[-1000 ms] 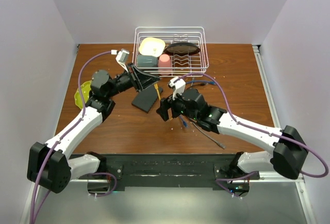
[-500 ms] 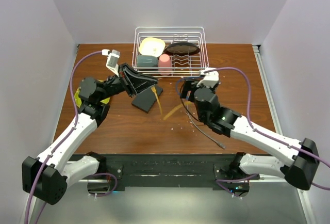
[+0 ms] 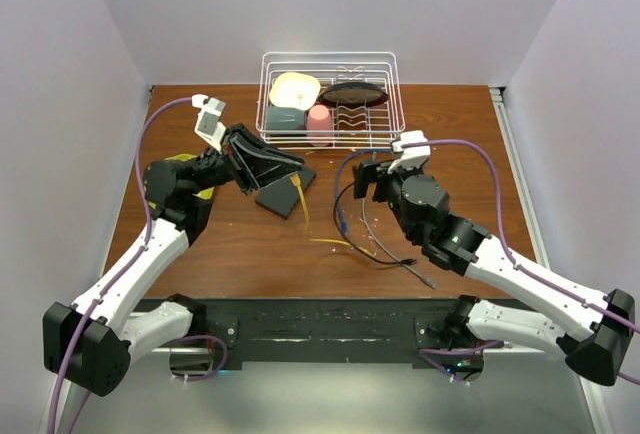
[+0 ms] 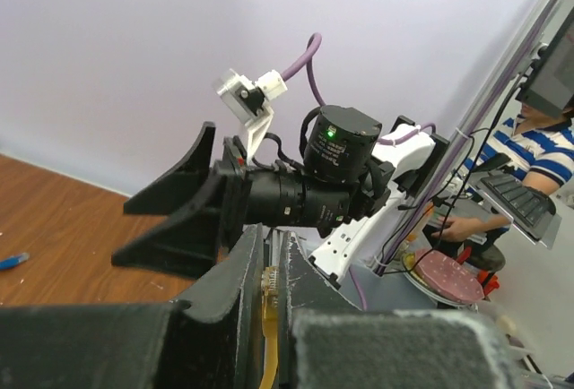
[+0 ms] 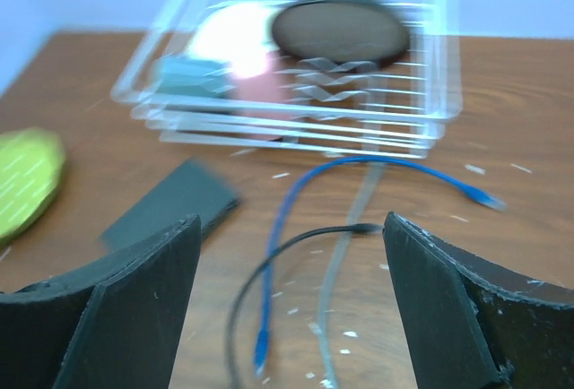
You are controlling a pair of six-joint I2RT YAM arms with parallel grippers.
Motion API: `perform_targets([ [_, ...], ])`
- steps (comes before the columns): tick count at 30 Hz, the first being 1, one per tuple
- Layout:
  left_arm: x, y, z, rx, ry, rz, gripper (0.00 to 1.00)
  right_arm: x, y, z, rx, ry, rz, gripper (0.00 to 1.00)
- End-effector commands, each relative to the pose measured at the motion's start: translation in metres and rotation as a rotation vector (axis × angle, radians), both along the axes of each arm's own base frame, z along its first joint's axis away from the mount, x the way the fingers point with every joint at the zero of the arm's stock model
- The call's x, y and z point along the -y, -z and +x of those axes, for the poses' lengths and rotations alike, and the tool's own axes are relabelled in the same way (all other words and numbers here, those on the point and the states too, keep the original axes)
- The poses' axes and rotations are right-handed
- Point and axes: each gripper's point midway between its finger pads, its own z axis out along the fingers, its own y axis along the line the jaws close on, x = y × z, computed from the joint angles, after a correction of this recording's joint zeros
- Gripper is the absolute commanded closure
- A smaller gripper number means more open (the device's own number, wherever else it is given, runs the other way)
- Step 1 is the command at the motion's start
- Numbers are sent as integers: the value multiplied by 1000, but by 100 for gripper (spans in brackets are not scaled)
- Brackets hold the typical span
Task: Insert the plug into the switch port
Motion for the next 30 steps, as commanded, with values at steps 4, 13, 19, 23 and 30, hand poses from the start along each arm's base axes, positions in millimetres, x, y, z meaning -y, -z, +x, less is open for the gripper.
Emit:
perform_targets([
  [4,-1,-8,2,39,-22,-19,100,-78,-70,-44,153,-531,125,11],
  [13,1,3,21,7,-90,3,100,-108,-117,-68,226,-724,272,12],
  [19,2,7,24,-5,-93,4,100,-129,-122,-84,237,-860,349,13],
  [23,2,8,24,-4,-92,5,100,-142,-118,-88,207,-922,349,16],
  [30,3,7,20,3,-69,-2,100,-154,-110,-89,181,-967,355,37],
])
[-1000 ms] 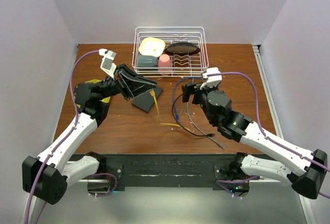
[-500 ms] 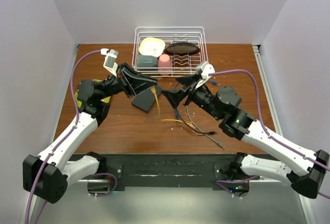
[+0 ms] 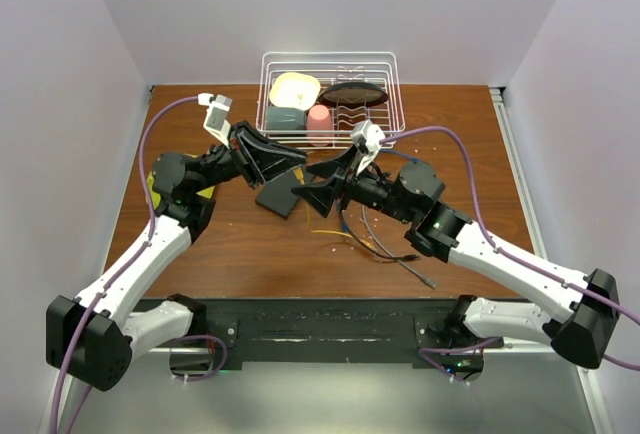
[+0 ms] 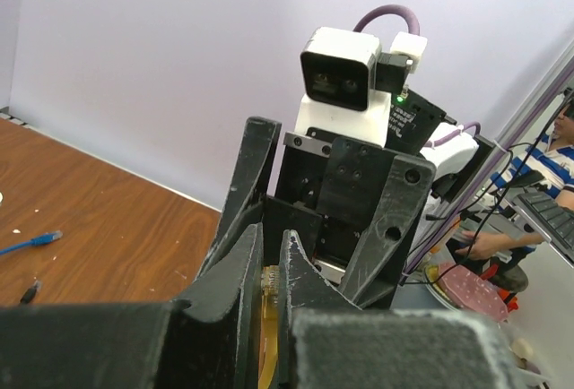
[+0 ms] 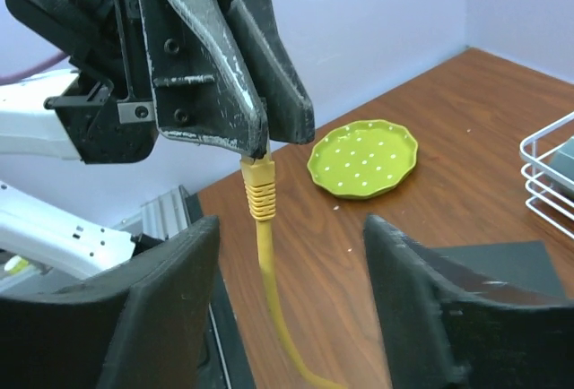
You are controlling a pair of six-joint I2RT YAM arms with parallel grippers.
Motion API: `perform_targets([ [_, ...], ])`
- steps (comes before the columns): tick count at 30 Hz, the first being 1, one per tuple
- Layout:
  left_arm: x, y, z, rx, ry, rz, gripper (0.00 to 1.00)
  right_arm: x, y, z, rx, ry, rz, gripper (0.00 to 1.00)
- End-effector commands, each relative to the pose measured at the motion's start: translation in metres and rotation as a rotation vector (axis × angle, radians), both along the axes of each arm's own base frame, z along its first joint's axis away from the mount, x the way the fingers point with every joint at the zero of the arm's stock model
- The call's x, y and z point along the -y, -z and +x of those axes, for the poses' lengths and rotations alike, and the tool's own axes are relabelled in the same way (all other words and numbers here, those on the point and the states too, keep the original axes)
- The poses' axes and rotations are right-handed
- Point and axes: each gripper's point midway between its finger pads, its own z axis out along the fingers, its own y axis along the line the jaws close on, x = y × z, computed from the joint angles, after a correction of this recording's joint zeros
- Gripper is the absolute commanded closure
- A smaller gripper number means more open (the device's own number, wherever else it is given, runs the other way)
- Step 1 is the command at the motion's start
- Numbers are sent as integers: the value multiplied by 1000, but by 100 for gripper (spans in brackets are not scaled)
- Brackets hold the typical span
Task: Insert the plug into the switch port
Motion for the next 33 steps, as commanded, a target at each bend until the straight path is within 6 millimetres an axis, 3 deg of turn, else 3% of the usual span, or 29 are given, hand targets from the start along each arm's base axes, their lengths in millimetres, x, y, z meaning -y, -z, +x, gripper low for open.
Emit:
perform_targets([
  [1,-1,-8,-5,50,6,-25,100,-3,-41,-11,56,-58,104,40],
  [3,0,-6,-4,45,9,-23,100,-3,-41,-11,51,-58,115,48],
  [4,0,-6,-4,47,14,-23,100,-4,-42,-10,51,-59,118,64],
  [7,1,-6,-9,52,49,-26,100,-2,-48,-9,45,-46,151,88],
  [8,2,-5,-10,51,62,-26,100,-1,-46,-7,32,-30,161,100],
  [11,2,-6,-16,71,91,-33,100,0,-44,-4,28,-17,158,100],
  [13,2,-4,-15,79,88,-21,52,0,-37,-2,17,-7,124,100],
  [14,0,-10,-16,94,74,-20,32,1,-38,-1,29,5,109,100],
  [15,-1,-11,-12,92,50,-12,0,4,-36,2,26,27,96,100],
  [16,-1,-5,4,51,-25,9,0,7,-32,3,19,40,72,100],
  [18,-10,-12,12,39,-135,7,0,15,-21,10,18,95,9,100],
  [19,-17,-7,28,-2,-241,10,0,18,-19,11,25,113,-13,100],
  [23,-39,-14,36,-16,-420,-6,0,35,-9,17,54,189,-102,100],
  [28,-44,-5,47,-58,-480,28,0,45,4,21,60,227,-184,100],
  [33,-33,6,52,-77,-418,65,3,49,9,25,61,260,-217,100],
])
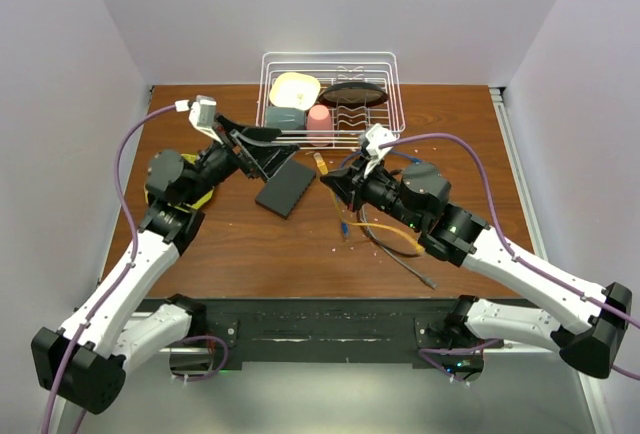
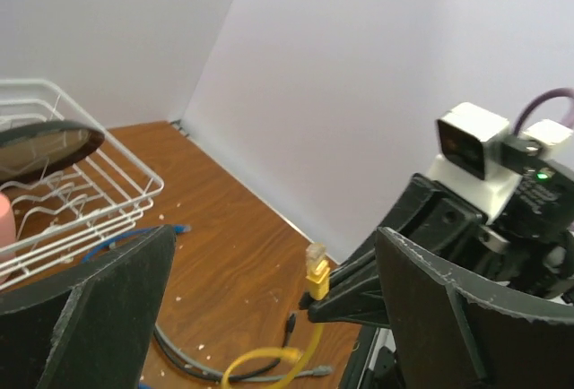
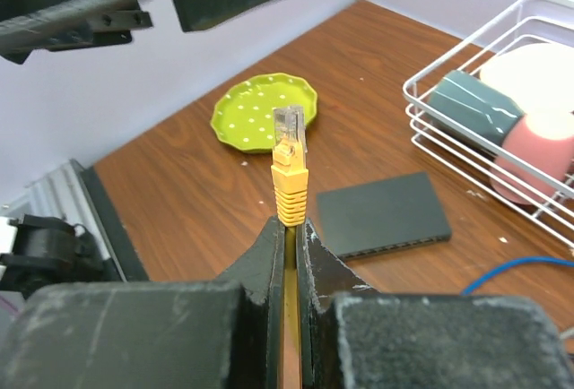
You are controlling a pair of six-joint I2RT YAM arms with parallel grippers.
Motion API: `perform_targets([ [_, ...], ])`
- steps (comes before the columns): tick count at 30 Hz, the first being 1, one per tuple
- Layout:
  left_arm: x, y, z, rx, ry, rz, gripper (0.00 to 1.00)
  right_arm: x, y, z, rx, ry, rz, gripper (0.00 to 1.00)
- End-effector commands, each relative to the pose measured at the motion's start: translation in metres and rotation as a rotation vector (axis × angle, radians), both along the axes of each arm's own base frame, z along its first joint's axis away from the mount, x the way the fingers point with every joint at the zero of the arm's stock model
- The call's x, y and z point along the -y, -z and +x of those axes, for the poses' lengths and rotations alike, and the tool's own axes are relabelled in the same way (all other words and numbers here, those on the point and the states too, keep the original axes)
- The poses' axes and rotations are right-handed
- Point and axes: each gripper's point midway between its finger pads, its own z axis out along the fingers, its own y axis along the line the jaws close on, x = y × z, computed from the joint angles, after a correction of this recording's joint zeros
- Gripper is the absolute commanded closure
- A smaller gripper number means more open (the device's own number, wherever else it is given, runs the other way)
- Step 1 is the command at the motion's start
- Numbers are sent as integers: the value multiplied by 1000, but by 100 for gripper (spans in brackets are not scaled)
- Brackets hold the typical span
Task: Insert the plug into the switch port
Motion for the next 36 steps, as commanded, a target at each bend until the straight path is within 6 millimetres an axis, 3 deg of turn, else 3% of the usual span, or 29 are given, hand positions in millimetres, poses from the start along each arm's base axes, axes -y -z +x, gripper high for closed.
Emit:
perform_targets([
  [1,5,6,12,-18,5,45,4,11,-19,7,50,61,-18,100],
  [9,15,18,22,-110,17,57,11,25,-3,35,9,253,-123,100],
  [18,44,31,30,-197,25,98,16,15,11,37,19,369,-238,100],
  [22,57,41,36,-243,2,140,18,8,8,31,37,390,-245,100],
  [26,66,44,36,-255,10,160,31,5,8,30,41,415,-257,100],
  [31,71,54,40,-285,-3,196,38,5,4,29,42,430,-241,100],
  [36,78,53,36,-276,45,191,65,7,2,28,38,441,-223,100],
])
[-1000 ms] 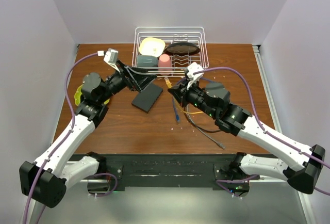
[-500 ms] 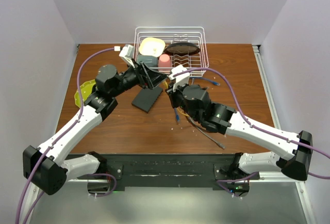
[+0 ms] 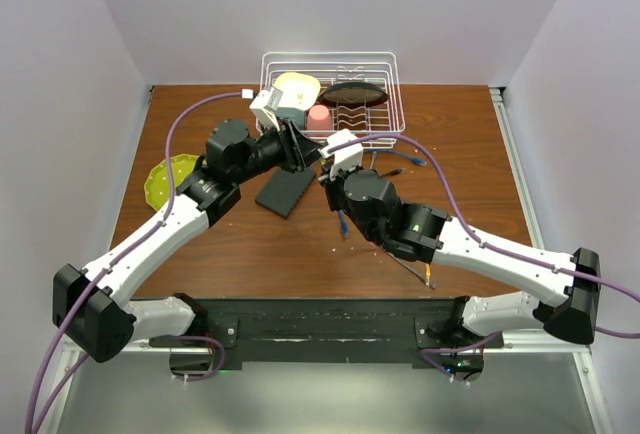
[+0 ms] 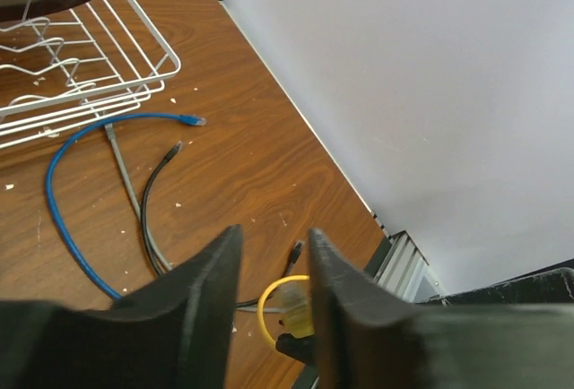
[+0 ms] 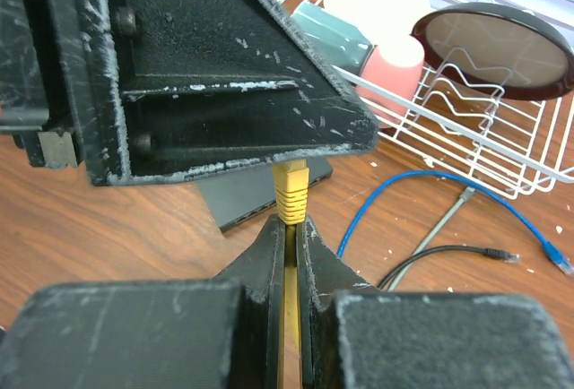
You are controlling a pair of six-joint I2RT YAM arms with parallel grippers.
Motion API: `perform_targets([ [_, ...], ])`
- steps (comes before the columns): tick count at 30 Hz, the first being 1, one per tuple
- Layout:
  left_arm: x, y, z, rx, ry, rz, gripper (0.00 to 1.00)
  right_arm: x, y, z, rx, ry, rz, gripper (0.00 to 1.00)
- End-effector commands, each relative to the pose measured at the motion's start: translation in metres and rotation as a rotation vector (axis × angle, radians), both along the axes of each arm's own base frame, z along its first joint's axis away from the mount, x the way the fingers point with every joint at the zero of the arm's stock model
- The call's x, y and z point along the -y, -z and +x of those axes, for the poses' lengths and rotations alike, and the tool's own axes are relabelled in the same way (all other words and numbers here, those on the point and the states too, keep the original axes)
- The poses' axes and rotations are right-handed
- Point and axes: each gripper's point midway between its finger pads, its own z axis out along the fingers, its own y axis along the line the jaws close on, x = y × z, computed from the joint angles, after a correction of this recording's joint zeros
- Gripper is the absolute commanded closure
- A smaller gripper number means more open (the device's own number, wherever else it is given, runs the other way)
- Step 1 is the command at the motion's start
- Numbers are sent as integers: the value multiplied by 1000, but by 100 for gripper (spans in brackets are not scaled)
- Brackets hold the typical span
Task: Insert the plug into the switch port
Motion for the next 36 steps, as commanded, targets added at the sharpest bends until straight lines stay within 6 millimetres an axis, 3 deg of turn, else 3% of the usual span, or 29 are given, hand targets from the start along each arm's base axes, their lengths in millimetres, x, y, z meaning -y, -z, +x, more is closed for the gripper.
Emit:
perform_targets([
  [1,7,-20,-1,58,33,-23,77,6,-32,3,48,42,71,100],
  [3,10,-22,-3,65,54,-31,98,5,-32,2,47,35,76,100],
  [7,11,-30,-9,99,81,-44,100,-1,-33,-3,49,-16,91,96],
  [10,1,-37,-11,147,41,-47,100,1,-37,-9,53,-45,113,74],
  [11,-3,-38,-11,155,21,-43,100,3,-38,-9,55,-40,115,57],
  [13,-15,-45,-10,192,-37,-32,100,11,-47,-13,71,-52,136,47],
  [14,-19,-45,-11,195,-50,-21,100,9,-50,-17,69,-85,148,35],
  [17,-28,-55,-18,267,-52,6,100,16,-66,-23,86,-140,209,22],
  [22,-35,-72,-43,415,17,41,100,11,-87,-48,114,-385,309,5],
  [24,-35,-78,-59,486,81,40,100,15,-95,-41,110,-420,360,4],
  [25,-34,-81,-65,511,104,35,100,7,-95,-53,90,-535,372,4],
  [27,-30,-84,-87,586,204,12,100,6,-99,-55,82,-598,400,5],
  [33,-21,-93,-125,699,401,-72,100,-19,-107,-91,49,-880,443,13],
  [34,-20,-96,-129,725,417,-86,100,-22,-108,-95,41,-910,446,22],
  [36,-20,-96,-135,727,444,-111,100,-28,-105,-98,19,-950,441,30],
])
